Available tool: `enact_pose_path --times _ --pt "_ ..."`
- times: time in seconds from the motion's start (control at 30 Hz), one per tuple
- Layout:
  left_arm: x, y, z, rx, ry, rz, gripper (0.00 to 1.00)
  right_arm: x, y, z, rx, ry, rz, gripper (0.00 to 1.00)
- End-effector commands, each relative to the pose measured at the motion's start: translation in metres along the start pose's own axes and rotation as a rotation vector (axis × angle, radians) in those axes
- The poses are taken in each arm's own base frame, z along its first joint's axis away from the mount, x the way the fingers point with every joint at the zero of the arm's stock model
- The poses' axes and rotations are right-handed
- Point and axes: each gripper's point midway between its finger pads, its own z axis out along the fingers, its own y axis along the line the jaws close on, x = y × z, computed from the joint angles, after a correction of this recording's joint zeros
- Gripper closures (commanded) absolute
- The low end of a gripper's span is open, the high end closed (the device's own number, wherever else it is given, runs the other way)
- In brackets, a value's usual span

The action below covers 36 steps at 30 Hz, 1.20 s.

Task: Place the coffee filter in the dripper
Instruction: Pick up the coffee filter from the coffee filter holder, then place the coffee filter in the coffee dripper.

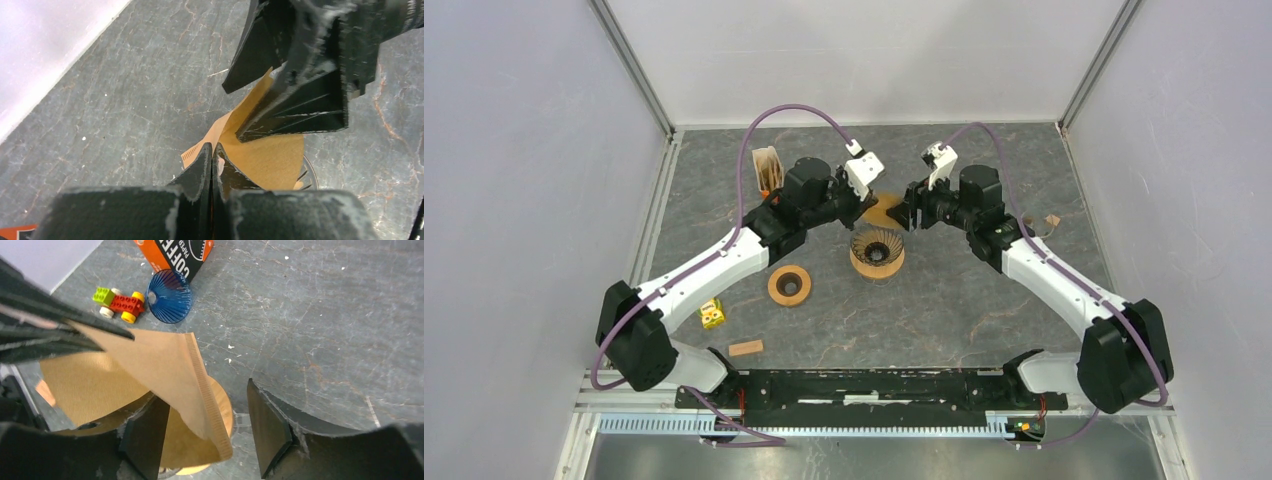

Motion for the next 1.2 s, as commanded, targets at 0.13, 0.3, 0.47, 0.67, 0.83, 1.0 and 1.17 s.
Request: enact_pose_path --times 0.13,0.3,0.47,0.67,0.83,1.0,1.17 --pt "-0.04 -0.003 -0.032 0.0 -0.058 -0.137 0.98 -0.076 0.022 -0.055 -0.074 -0.112 -0.402 0.29" --pt "-0.037 -0.019 -0.038 0.067 -0.049 -0.199 0.98 -0.097 0.052 -0.093 -0.191 -0.094 -0.604 0.24" --pt "-0.035 -0.036 -0.036 0.15 -0.044 -0.288 0.98 -0.068 0.076 -0.113 -0.336 0.014 -0.791 0.22" --pt "-0.02 -0.048 -0.028 0.223 -0.028 -0.449 0.98 -0.033 0.089 -0.114 -0.41 0.086 -0.889 0.2" --pt "0.005 -0.044 -0.024 0.221 -0.017 -0.476 0.98 -0.023 0.084 -0.102 -0.38 0.131 -0.942 0.18" --pt "0.018 -0.037 -0.019 0.21 -0.021 -0.483 0.98 -0.005 0.08 -0.084 -0.388 0.196 -0.982 0.17" --pt "0.028 -0.033 -0.012 0.195 -0.018 -0.479 0.98 0.018 0.082 -0.07 -0.42 0.251 -1.008 0.17"
